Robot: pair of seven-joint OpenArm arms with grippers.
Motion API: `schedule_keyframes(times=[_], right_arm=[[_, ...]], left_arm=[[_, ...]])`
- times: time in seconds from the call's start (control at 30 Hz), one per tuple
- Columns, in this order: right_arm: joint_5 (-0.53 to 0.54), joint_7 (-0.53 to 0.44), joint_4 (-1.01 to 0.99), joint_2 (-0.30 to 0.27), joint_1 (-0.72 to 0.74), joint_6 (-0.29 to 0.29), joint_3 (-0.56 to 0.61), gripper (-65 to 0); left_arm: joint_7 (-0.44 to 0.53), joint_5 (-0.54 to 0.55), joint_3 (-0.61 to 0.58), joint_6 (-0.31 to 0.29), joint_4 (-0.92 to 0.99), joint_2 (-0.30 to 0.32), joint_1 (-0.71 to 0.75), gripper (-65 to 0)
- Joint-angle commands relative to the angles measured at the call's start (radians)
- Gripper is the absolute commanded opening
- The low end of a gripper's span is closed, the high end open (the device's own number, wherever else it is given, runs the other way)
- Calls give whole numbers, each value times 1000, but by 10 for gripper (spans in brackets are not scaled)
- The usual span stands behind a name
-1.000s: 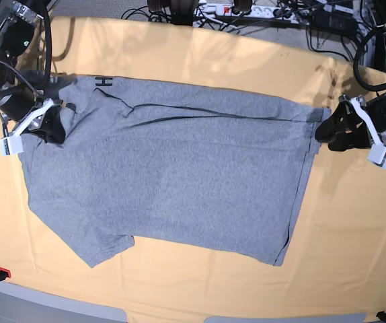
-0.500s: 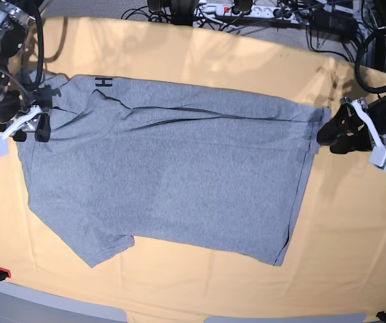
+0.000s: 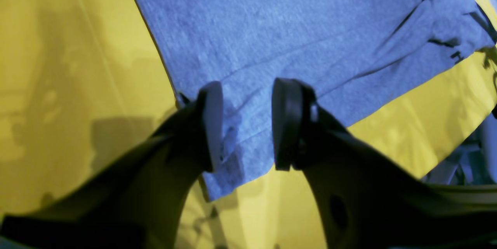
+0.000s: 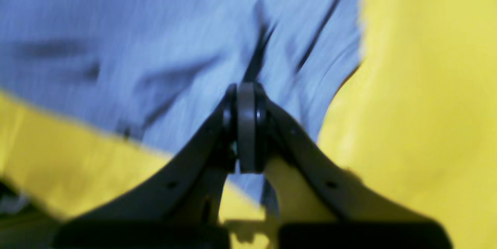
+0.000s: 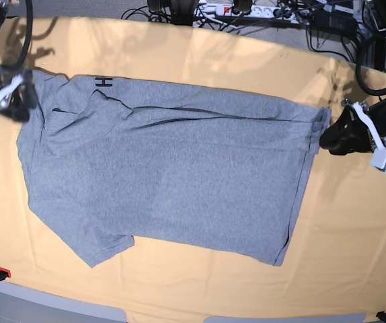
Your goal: Layout the t-shirt on the table in an organized manner, then fold the t-shirt properly
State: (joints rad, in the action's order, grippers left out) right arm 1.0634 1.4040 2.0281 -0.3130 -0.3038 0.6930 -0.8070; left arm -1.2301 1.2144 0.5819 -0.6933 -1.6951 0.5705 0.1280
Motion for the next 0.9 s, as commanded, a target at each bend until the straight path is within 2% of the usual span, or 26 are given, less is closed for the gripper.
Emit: schedule_keyframes(times=[0.0, 0.17, 0.2, 0.3, 0.33, 0.37, 0.43, 0.57, 0.87], right_arm=[[7, -18, 14, -17, -22, 5, -7, -650], [-76, -25, 14, -17, -116, 5, -7, -650], [-87, -35, 14, -16, -127, 5, -7, -575], [-180, -144, 10, -15, -161, -14, -7, -277], [-227, -196, 4, -14, -170, -31, -7, -212], [-263, -234, -8, -14, -177, -53, -7, -179], [-308, -281, -46, -14, -184, -84, -7, -172], [-294, -288, -165, -14, -180, -91, -7, -172], [-151, -293, -236, -14, -180, -15, -7, -173]], left_arm=[[18, 24, 8, -5, -13, 26, -12, -430], [18, -13, 8, -5, -13, 58, -11, -423], [18, -14, 8, -5, -13, 65, -10, -423], [18, -14, 8, -5, -13, 79, -10, -416], [17, -14, 8, -5, -13, 81, -9, -396], [17, -16, 8, -5, -13, 81, -9, -372], [18, -33, 8, -5, -13, 81, -9, -334], [18, -39, 8, -5, -13, 81, -6, -331], [18, -35, 8, -5, -13, 81, -6, -331]])
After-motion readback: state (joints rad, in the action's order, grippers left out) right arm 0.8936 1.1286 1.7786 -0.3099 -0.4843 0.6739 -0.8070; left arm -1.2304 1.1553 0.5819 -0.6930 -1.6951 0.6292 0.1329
